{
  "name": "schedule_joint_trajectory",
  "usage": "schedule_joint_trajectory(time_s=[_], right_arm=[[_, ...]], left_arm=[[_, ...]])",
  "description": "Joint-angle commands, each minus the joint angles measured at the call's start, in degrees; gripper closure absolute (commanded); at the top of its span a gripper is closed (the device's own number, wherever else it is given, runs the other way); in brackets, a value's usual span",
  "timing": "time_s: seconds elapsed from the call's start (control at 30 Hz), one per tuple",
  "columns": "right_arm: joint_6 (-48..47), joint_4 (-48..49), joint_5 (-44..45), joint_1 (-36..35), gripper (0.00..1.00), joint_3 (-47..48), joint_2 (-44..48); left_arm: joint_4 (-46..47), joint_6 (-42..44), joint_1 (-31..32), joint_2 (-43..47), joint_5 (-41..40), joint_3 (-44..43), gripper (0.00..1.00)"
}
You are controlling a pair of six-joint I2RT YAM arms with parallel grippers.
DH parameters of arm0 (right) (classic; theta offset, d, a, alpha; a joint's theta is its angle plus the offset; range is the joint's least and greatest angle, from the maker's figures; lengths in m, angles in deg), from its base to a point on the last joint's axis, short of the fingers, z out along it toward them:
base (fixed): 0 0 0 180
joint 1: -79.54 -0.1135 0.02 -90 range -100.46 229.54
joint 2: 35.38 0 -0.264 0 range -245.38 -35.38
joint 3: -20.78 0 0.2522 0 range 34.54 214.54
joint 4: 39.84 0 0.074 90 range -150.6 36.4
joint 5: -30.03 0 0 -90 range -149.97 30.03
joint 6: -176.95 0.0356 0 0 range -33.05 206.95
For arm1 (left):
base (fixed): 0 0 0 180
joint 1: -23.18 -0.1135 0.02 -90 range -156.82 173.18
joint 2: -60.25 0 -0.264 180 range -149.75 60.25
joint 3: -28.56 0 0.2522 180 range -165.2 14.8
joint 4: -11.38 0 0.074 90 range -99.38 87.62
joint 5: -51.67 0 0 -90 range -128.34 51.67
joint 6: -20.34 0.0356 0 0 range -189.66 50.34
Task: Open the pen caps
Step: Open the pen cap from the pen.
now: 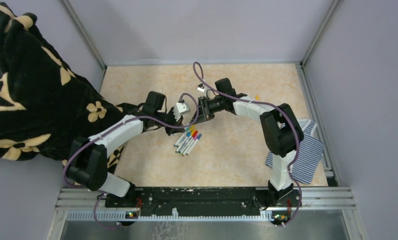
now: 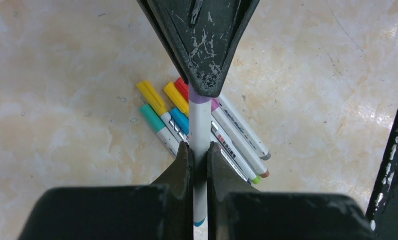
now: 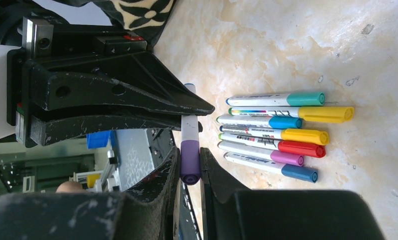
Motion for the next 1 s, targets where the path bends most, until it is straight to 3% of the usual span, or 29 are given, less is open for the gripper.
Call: schedule_joint_trajectory(time_s=[0.0, 0.37, 0.73, 0.97], right_arm=[[-2.63, 0.92, -2.59, 0.78, 1.00, 2.69, 5.67], [-2.24, -0.27, -1.19, 1.15, 1.00, 3.00, 5.63], [-3.69, -1.97, 0.00, 1.76, 1.00, 3.60, 5.85], [-7.10, -4.11, -0.31, 2.16, 1.00, 4.25, 6.33]], left_arm=[[-3.90, 1.53, -0.38, -0.41, -0.30, 0.59, 1.00], [2.89, -1.47, -0.53, -0.27, -11.33, 3.34, 1.00], [3.10, -1.11, -0.50, 0.53, -10.70, 3.97, 1.00], [0.37, 0.01, -1.15, 0.44, -4.59, 3.30, 1.00]])
